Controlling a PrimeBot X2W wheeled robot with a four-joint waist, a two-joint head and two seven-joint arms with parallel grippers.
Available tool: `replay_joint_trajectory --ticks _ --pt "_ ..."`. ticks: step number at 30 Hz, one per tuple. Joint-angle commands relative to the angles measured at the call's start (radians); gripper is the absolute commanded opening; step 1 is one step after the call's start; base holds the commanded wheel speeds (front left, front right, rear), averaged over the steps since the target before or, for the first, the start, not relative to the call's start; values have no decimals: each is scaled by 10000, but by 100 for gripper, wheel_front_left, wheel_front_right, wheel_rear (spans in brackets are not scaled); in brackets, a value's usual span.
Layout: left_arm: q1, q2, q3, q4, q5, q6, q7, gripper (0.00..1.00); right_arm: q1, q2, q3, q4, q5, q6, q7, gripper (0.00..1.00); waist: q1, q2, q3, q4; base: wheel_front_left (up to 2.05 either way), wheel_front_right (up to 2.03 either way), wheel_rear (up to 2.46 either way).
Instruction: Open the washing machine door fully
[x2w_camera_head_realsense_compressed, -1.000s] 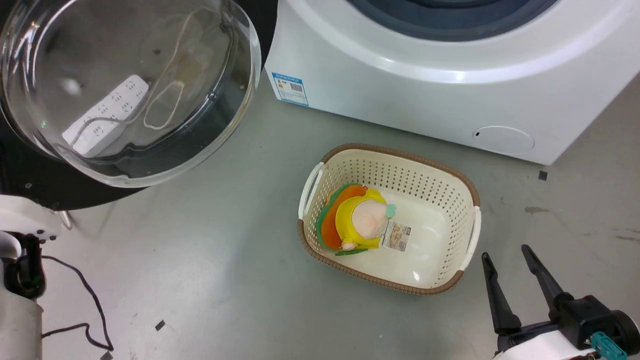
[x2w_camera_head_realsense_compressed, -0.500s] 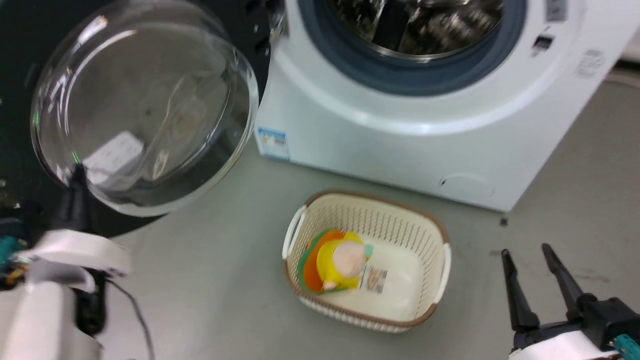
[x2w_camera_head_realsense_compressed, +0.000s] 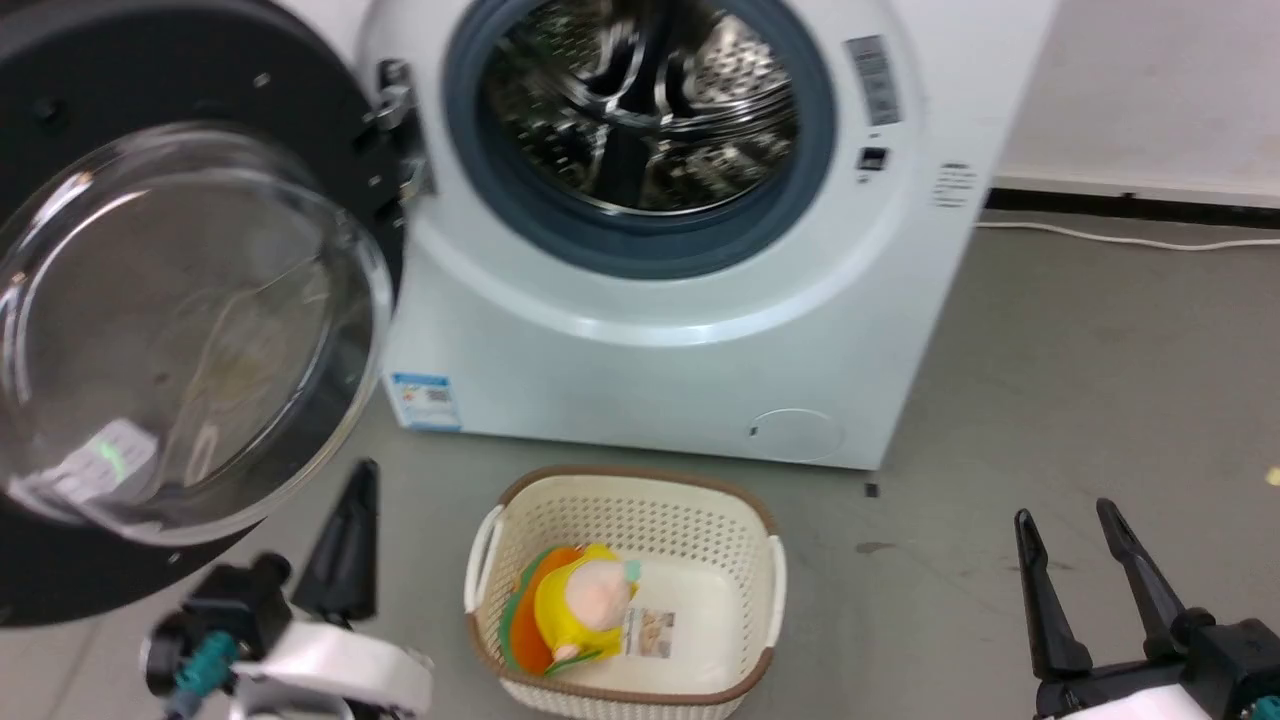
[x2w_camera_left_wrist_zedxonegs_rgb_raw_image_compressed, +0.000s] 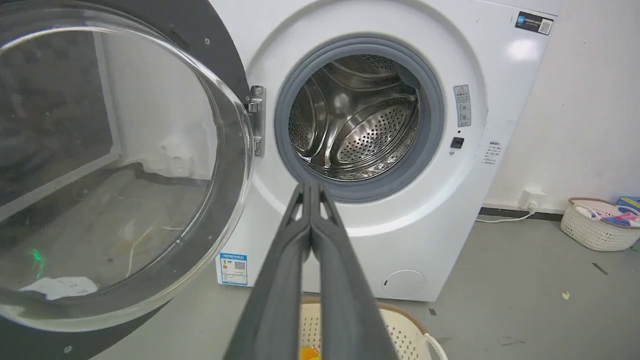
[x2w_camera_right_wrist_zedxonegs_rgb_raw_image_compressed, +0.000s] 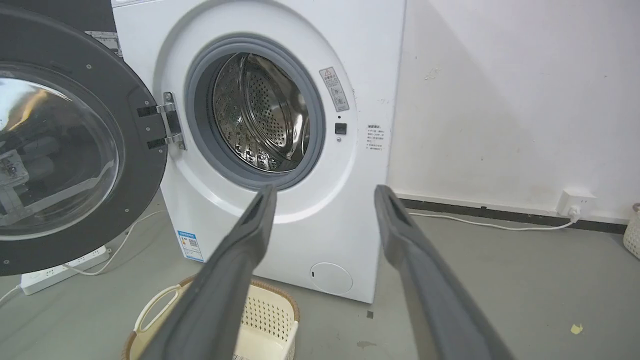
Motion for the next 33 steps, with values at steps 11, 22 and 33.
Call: replay_joint_trajectory --ticks 11,22,33 --pt "1273 -680 -526 8 591 441 -54 100 520 40 32 284 308 8 -44 100 1 0 -373 -815 0 0 0" --pt "1518 -937 -573 16 1085 454 -55 100 659 41 152 513 371 8 -45 100 1 0 -384 -812 0 0 0" --pt "1462 -986 -529 78 1446 427 -55 100 611 41 255 524 316 8 -45 100 1 0 -313 -825 0 0 0"
